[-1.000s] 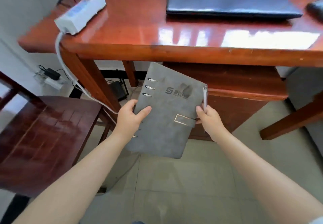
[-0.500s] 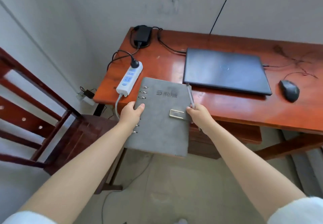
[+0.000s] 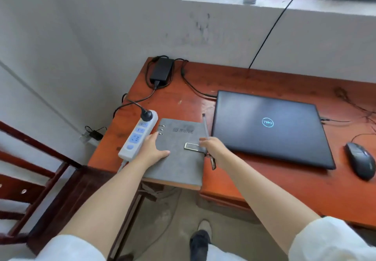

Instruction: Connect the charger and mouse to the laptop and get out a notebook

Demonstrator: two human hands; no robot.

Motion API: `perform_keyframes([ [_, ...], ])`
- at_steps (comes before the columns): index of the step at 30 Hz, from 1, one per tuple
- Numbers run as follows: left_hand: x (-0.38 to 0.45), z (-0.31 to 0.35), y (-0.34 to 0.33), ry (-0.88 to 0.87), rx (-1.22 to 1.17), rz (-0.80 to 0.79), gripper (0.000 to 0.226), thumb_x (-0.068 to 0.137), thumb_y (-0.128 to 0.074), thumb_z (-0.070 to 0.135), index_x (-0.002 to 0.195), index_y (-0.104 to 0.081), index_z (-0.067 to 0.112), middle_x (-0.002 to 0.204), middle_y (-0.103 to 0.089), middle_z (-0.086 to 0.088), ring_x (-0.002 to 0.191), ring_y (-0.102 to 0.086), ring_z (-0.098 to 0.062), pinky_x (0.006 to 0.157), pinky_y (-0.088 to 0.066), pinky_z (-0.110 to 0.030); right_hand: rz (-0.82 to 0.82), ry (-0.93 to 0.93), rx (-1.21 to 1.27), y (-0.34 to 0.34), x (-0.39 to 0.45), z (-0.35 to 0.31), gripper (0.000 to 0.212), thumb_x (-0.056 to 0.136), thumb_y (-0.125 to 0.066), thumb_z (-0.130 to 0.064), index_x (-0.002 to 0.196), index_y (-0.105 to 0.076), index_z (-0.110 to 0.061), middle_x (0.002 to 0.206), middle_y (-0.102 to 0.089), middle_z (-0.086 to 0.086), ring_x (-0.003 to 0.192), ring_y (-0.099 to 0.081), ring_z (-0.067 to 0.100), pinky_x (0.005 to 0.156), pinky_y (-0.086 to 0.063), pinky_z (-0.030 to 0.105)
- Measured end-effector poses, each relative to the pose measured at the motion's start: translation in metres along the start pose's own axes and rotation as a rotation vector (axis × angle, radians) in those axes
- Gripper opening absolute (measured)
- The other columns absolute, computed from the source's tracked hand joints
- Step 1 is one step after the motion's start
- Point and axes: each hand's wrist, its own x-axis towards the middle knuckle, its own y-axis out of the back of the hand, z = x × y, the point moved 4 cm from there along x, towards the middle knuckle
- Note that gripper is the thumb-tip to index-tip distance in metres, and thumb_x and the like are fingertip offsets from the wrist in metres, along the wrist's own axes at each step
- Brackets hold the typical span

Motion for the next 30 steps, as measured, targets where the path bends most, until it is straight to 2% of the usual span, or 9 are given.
perform_keyframes([
  [2,0.016,-0.002,-0.003,-0.017,0.03,0.027,0.073,0.073,-0.073,0.016,0.135,-0.035,0.006,0.145,-0.033,-0.015,0.134,-0.032,-0.026,0.111,-0.025,-0.033,-0.021,-0.03,0.023,-0.003,0.018,0.001,0.035,0.088,-0.046,-0.002,0.123,-0.051,0.0,0.103,-0.051,0.008,0.084,-0.047,0.017,0.052,-0.03,0.017],
  [7,0.046,-0.012,-0.008,0.037,0.065,0.057,0.065,0.074,-0.072,0.013,0.131,-0.042,0.004,0.148,-0.027,-0.014,0.136,-0.027,-0.025,0.112,-0.023,-0.032,-0.065,-0.054,0.05,-0.015,0.044,0.007,0.035,0.09,-0.048,-0.008,0.125,-0.049,-0.004,0.106,-0.057,0.007,0.085,-0.057,0.015,0.059,-0.036,0.018],
  [11,0.055,-0.012,-0.013,0.034,0.229,-0.004,0.062,0.079,-0.065,0.019,0.133,-0.037,0.005,0.153,-0.016,-0.014,0.139,-0.022,-0.027,0.111,-0.026,-0.036,-0.023,-0.064,0.025,-0.019,0.053,0.006,0.032,0.089,-0.046,-0.009,0.121,-0.052,-0.007,0.099,-0.052,0.002,0.062,-0.044,0.006,0.046,-0.035,0.014],
  [15,0.049,-0.015,-0.018,0.019,0.339,-0.052,0.066,0.086,-0.055,0.031,0.139,-0.024,0.008,0.156,-0.005,-0.013,0.141,-0.014,-0.029,0.113,-0.026,-0.042,0.09,-0.113,-0.059,-0.011,0.044,0.018,0.006,0.09,-0.041,-0.011,0.089,-0.047,-0.008,0.071,-0.05,0.004,0.062,-0.048,0.021,0.058,-0.049,0.035],
  [17,0.042,-0.019,-0.023,-0.015,0.393,-0.028,0.067,0.089,-0.048,0.038,0.142,-0.018,0.009,0.156,-0.003,-0.014,0.142,-0.009,-0.03,0.115,-0.021,-0.043,0.153,-0.143,-0.165,-0.005,0.039,0.024,0.007,0.091,-0.039,-0.011,0.087,-0.035,-0.007,0.077,-0.051,0.011,0.049,-0.045,0.02,0.041,-0.043,0.03],
  [19,0.036,-0.024,-0.028,-0.071,0.48,0.025,0.065,0.092,-0.04,0.04,0.143,-0.014,0.009,0.156,-0.003,-0.015,0.143,-0.004,-0.03,0.117,-0.015,-0.041,0.202,-0.188,-0.179,-0.003,0.037,0.029,0.013,0.087,-0.041,-0.005,0.088,-0.028,-0.008,0.075,-0.048,0.012,0.045,-0.039,0.019,0.038,-0.032,0.024],
  [22,0.029,-0.03,-0.033,-0.167,0.549,0.078,0.062,0.093,-0.035,0.038,0.142,-0.015,0.006,0.155,-0.009,-0.016,0.144,-0.005,-0.027,0.118,-0.01,-0.036,0.271,-0.146,-0.17,-0.014,0.037,0.026,0.02,0.082,-0.039,0.005,0.09,-0.026,-0.007,0.072,-0.045,0.011,0.054,-0.042,0.024,0.049,-0.033,0.029],
  [25,0.03,-0.031,-0.034,-0.2,0.552,0.086,0.061,0.093,-0.036,0.036,0.142,-0.017,0.004,0.155,-0.012,-0.016,0.144,-0.007,-0.026,0.118,-0.01,-0.036,0.348,-0.078,-0.319,-0.024,0.03,0.021,0.027,0.082,-0.037,0.007,0.107,-0.032,-0.001,0.096,-0.05,0.02,0.083,-0.054,0.039,0.063,-0.035,0.032],
  [30,0.031,-0.031,-0.035,-0.207,0.569,0.083,0.061,0.092,-0.037,0.035,0.142,-0.018,0.004,0.154,-0.014,-0.016,0.144,-0.009,-0.027,0.118,-0.011,-0.037,0.349,-0.015,-0.631,-0.028,0.03,0.033,0.016,0.09,-0.04,-0.002,0.106,-0.039,0.001,0.113,-0.05,0.022,0.092,-0.06,0.04,0.06,-0.038,0.032],
])
